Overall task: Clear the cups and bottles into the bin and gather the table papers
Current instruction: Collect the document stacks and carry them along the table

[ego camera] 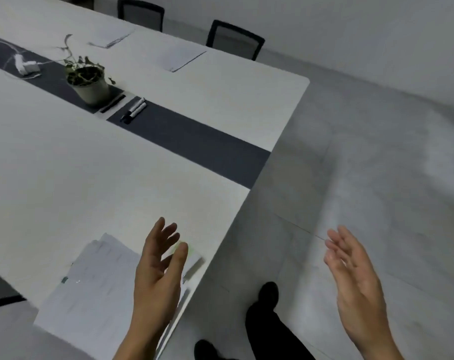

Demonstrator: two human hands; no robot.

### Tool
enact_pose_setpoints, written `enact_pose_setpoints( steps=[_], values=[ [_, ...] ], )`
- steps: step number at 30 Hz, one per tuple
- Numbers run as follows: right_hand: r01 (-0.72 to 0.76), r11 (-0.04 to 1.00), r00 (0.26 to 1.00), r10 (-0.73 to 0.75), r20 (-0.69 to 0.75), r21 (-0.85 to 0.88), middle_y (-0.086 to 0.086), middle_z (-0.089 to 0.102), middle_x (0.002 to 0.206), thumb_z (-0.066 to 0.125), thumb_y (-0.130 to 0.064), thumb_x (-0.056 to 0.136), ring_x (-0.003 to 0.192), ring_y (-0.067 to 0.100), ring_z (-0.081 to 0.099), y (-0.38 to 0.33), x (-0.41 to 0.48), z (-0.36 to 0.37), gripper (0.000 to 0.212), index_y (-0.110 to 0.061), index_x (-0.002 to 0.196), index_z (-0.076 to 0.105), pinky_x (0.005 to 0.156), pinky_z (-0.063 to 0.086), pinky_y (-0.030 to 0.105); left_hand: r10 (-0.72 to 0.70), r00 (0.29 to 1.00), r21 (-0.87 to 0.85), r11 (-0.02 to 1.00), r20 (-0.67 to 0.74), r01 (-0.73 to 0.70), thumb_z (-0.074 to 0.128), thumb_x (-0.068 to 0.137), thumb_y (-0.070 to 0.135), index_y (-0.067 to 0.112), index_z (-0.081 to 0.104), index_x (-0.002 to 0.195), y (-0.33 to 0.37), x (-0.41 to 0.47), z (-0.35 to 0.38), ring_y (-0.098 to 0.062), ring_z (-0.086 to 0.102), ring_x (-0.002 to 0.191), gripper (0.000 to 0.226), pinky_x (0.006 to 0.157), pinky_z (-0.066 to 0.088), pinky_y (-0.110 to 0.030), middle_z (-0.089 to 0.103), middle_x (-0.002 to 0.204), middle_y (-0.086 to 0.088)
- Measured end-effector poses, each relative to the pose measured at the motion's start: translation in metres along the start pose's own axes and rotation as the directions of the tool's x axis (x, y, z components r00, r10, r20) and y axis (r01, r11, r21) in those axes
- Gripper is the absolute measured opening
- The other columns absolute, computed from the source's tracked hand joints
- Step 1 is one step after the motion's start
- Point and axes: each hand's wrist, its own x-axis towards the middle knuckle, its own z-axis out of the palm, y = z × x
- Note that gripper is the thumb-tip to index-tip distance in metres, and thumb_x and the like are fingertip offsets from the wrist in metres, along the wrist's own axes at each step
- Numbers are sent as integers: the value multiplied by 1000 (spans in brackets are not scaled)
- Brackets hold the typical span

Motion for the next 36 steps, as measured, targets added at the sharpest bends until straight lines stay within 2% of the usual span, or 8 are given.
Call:
enact_pose_setpoints(
  steps=[4,9,13,19,23,28,32,36],
  values=[
    [39,997,986,-27,-167,72,-14,61,135,56,-32,88,124,-2,56,0,22,-45,50,-38,137,50,96,44,6,101,979,31,994,178,-108,61,92,29,40,43,144,34,24,67,0,58,121,56,95,47,-28,59,133,20],
    [14,995,962,13,-271,97,-18,60,135,57,-35,88,125,-1,56,28,78,-99,53,-36,140,49,99,45,12,162,945,31,984,285,-178,68,89,33,32,44,145,58,53,167,-5,59,122,61,93,48,-27,61,134,14],
    [-36,993,960,66,-274,113,-18,61,133,58,-41,86,123,-4,56,38,152,-146,55,-36,140,50,96,47,18,151,942,47,984,298,-173,63,85,29,32,45,145,71,76,252,-9,59,123,62,102,48,-42,62,133,10],
    [-44,996,971,60,-230,73,-17,62,129,60,-26,96,117,-9,56,18,284,-207,43,-32,138,52,87,42,2,152,949,30,985,276,-167,62,85,26,32,45,144,109,124,353,-9,60,121,62,104,47,-47,61,134,5],
    [-43,999,986,47,-161,27,-18,62,127,60,-27,96,116,-10,56,5,370,-218,43,-31,138,52,85,39,0,132,971,-18,991,199,-131,62,85,23,31,47,143,119,168,403,-10,61,121,61,102,48,-47,62,133,8],
    [-92,995,991,88,-100,-36,-16,62,129,60,-30,95,115,-12,55,25,491,-216,42,-33,137,53,84,40,-1,52,992,-84,996,114,-42,64,81,23,34,51,139,106,257,481,-12,62,121,60,99,50,-35,63,131,6],
    [-103,991,988,92,-125,-81,-17,63,128,61,-30,94,116,-9,56,15,602,-225,42,-33,136,54,85,44,6,-12,983,-104,994,182,31,75,86,28,34,50,140,124,356,559,-5,62,118,60,102,51,-45,63,131,12],
    [-74,994,977,55,-207,-81,-21,66,121,61,-29,94,115,-9,57,-28,705,-249,39,-35,132,56,84,43,7,35,963,-71,997,266,-17,64,83,38,39,49,140,182,455,638,-5,61,118,59,99,50,-42,63,130,16]
  ],
)
